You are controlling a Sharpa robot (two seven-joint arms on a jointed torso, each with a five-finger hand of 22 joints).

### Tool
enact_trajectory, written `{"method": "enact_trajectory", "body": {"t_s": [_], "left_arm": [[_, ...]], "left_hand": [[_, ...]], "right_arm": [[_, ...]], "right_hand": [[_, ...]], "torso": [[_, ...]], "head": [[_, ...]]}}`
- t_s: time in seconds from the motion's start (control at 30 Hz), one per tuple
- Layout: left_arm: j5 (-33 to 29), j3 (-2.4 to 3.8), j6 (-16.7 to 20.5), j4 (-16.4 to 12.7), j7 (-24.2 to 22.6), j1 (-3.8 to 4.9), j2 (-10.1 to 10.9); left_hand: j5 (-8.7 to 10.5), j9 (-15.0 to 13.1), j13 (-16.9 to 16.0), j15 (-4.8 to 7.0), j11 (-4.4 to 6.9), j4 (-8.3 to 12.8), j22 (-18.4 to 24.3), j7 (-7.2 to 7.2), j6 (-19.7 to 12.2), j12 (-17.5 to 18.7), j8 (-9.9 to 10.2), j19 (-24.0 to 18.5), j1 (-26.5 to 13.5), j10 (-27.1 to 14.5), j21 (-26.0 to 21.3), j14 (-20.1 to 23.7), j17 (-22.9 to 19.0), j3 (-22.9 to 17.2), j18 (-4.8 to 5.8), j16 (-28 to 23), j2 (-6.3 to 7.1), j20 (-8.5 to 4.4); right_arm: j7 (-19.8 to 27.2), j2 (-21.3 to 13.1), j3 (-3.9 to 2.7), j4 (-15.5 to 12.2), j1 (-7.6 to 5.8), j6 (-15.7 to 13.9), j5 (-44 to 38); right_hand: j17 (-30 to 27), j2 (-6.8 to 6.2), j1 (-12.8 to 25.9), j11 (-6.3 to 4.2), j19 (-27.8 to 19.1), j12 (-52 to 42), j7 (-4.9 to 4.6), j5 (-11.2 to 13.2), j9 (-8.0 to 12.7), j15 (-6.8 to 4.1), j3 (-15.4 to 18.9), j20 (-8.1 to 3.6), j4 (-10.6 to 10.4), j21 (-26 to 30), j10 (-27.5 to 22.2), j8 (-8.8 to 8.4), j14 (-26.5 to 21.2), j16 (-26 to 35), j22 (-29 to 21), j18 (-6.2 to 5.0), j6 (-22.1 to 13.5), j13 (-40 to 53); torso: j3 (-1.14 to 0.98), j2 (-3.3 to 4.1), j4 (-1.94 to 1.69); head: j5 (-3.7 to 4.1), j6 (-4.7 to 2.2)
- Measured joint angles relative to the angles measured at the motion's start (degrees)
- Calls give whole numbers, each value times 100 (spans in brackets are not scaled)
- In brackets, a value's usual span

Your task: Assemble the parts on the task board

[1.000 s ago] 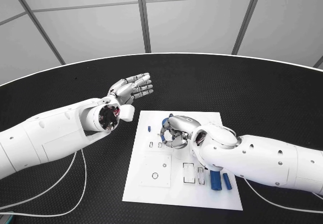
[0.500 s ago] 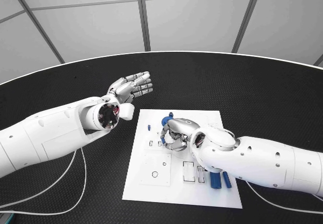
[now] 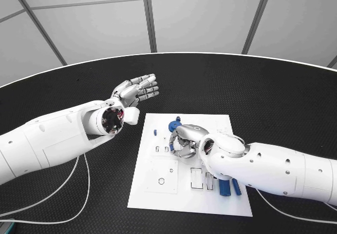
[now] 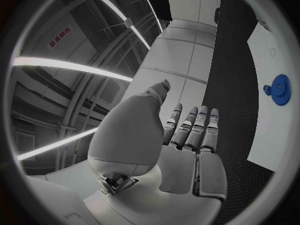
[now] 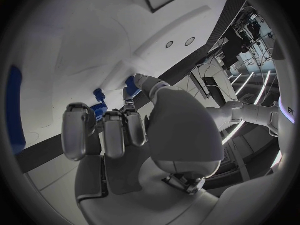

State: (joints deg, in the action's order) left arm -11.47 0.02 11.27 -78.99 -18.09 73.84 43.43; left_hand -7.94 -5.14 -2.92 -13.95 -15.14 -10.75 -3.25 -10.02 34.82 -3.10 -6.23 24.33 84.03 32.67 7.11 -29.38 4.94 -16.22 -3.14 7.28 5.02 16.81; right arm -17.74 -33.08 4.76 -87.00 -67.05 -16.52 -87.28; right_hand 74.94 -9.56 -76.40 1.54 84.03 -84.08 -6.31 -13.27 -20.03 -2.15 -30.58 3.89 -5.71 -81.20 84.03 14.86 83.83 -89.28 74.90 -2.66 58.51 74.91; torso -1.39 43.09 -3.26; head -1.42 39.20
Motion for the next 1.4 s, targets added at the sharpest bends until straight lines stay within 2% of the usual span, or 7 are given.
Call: {"method": "enact_trajectory", "body": {"t_s": [0.1, 0.4, 0.83, 1.4], "left_arm": [[0, 0, 0, 0, 0, 0, 5], [0, 0, -2, -7, 6, 0, 14], [0, 0, -1, -20, 11, 1, 30], [0, 0, 10, -37, 7, 2, 49]], "left_hand": [[0, 0, 0, 0, 0, 0, 0, 0, 0, 0, 0, 0, 0, 0, 0, 0, 0, 0, 0, 0, 0, 0], [0, 0, 0, 0, 0, 0, 0, 0, 0, 0, 0, 0, 0, 0, 0, 0, 0, 0, 0, 0, 0, 0], [0, 0, 0, 0, 0, 0, 0, 0, 0, 0, 0, 0, 0, 0, 0, 0, 0, 0, 0, 0, 0, 0], [0, 0, 0, 0, 0, 0, 0, 0, 0, 0, 0, 0, 0, 0, 0, 0, 0, 0, 0, 0, 0, 0]], "right_arm": [[-11, -1, 0, 13, 2, 4, -47], [-67, 3, 1, 22, 3, 15, -81], [-94, 24, 1, 16, 3, 33, -85], [-130, 76, 1, 42, 3, 87, -86]], "right_hand": [[0, -12, 13, 0, 0, 0, 9, 0, -103, 0, 1, 0, -1, 0, 0, 0, 0, 0, 0, 0, -9, 0], [-1, -13, 13, 0, 0, 0, 10, 1, -104, 0, -1, 0, 21, 0, 0, 1, 0, 0, 0, 0, -10, 0], [-1, -72, 104, 0, 0, 0, 19, -26, -135, 0, 18, 0, 14, 0, 0, 129, 0, 0, 0, 0, -21, 0], [-2, -74, 133, 0, 0, 0, 19, -26, -147, 0, 22, 0, 10, 0, 0, 133, 0, 0, 0, 0, -39, -1]], "torso": [[-2, 3, -2], [-7, 4, -2], [-4, 4, -1], [-2, 4, 0]], "head": [[3, 4], [5, 10], [9, 23], [16, 31]]}}
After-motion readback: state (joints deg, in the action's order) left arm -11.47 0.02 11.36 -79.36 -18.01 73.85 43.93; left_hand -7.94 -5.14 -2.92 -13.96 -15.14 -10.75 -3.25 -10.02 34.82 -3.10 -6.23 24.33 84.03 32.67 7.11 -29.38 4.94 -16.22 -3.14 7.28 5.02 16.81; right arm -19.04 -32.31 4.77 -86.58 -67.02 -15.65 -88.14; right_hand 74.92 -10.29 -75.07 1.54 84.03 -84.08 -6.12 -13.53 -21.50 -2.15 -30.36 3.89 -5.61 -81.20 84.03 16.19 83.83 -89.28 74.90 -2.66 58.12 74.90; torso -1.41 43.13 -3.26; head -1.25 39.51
